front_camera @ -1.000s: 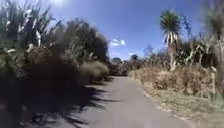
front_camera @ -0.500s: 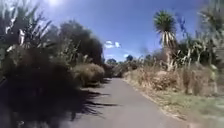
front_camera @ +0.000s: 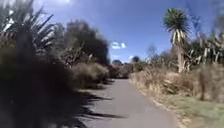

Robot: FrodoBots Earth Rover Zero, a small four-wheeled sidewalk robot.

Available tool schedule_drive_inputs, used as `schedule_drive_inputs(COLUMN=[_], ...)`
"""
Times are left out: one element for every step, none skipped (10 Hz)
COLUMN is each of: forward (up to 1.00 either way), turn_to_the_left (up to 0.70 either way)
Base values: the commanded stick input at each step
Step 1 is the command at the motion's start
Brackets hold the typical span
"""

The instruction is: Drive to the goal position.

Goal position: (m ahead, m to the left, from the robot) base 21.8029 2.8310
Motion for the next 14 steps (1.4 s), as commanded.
schedule_drive_inputs(forward=[1.00,1.00,1.00,1.00,1.00,1.00,1.00,1.00,1.00,1.00,1.00,1.00,1.00,1.00], turn_to_the_left=[0.00,0.00,0.00,0.00,0.00,0.00,0.00,0.00,0.00,0.00,-0.15,-0.27,-0.39,0.00])
